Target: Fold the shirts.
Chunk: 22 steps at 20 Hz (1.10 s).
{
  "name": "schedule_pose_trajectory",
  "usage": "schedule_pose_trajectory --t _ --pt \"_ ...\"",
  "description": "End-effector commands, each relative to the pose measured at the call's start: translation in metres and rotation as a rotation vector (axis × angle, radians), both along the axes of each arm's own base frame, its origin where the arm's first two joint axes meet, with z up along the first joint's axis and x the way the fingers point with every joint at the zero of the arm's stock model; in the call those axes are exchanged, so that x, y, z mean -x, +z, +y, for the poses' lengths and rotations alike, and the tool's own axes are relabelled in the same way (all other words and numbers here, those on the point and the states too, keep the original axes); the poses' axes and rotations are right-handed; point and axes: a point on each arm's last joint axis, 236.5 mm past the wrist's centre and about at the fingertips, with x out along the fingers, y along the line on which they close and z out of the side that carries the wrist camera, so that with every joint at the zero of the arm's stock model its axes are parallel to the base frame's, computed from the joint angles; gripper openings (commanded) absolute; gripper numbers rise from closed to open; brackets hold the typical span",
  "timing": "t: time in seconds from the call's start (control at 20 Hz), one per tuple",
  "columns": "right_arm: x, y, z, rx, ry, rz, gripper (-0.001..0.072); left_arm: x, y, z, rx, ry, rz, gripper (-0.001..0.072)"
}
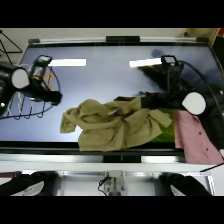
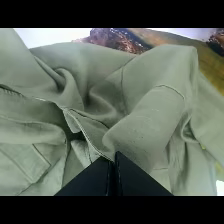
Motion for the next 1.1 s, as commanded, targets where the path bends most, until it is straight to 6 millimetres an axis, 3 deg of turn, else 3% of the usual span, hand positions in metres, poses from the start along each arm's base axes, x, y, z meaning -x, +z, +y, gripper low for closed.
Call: schedule_pose_trajectory --t 0.0,0.2,0.35,0.55,1.05 --pt "0.007 -0.004 -0.001 -0.004 -0.01 0.036 0.0066 0.004 -0.001 0.101 -0.076 0.129 0.056 0.0646" --pt "0.007 -0.004 -0.001 -0.019 -0.037 0.046 0.0067 -0.006 -0.012 0.163 0.101 0.277 -0.027 0.0654" --pt "0.006 -0.004 -0.001 -0.048 -0.087 0.063 0.0066 -0.003 -0.049 0.18 0.16 0.297 0.019 0.0653" --pt "0.007 -0.004 -0.001 -0.065 -0.115 0.073 0.0067 -0.014 -0.098 0.176 0.169 0.263 0.071 0.065" --pt "0.006 -0.004 -0.003 -0.062 -0.131 0.073 0.0067 -0.025 -0.158 0.172 0.194 0.237 0.167 0.0625"
